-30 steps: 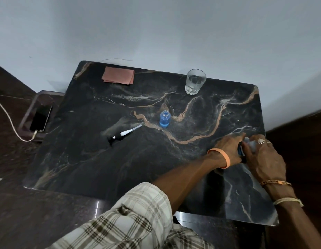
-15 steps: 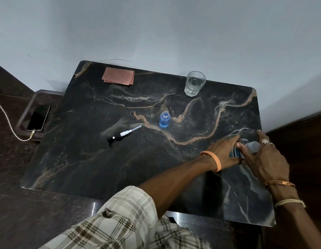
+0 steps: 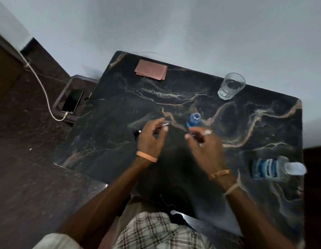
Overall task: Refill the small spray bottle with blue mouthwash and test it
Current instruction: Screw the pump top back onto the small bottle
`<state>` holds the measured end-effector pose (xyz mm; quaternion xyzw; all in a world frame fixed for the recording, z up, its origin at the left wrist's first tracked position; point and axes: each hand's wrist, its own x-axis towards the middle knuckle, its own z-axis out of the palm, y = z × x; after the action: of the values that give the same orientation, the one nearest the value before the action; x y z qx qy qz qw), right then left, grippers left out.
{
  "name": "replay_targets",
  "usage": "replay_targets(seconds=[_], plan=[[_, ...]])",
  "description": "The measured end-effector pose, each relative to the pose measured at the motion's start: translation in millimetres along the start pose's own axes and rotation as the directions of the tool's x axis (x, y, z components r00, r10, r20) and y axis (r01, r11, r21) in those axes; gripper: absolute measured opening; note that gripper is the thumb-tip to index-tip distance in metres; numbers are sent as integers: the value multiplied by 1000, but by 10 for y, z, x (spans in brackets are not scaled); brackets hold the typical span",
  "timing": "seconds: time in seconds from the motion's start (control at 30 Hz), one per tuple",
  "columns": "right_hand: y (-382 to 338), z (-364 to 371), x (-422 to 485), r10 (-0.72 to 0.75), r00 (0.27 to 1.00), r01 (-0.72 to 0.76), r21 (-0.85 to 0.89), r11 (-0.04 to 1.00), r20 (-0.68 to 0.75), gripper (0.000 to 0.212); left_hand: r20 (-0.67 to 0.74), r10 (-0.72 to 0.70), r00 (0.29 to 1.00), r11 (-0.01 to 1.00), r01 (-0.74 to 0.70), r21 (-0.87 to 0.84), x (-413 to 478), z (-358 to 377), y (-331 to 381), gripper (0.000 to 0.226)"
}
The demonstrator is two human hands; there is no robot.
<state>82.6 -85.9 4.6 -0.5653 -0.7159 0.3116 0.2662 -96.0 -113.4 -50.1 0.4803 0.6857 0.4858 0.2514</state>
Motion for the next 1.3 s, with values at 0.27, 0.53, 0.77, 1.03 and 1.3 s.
replay_targets(seconds=[0.27, 0.53, 0.77, 1.03, 1.3], plan=[[-266, 1683, 160, 562, 674, -739, 420, 527, 480, 28, 225, -193, 955, 859, 53, 509, 321, -862, -884, 53], [-279, 2011, 240, 630, 630, -767, 489, 415, 454, 35, 439, -187, 879, 799, -124, 589, 424, -716, -1070, 57], [-261, 1957, 254, 630, 662, -742, 477, 472, 406, 21, 398, -160, 903, 865, -66, 498, 534, -714, -1059, 34], [-330, 1729, 168, 559, 759, -645, 507, 572, 334, 22, 253, -237, 938, 950, 168, 265, 368, -728, -760, 29], [-523, 788, 398, 59, 980, -38, 116, 993, -188, 33, 219, -102, 970, 994, 110, -23, 659, -587, 270, 25]])
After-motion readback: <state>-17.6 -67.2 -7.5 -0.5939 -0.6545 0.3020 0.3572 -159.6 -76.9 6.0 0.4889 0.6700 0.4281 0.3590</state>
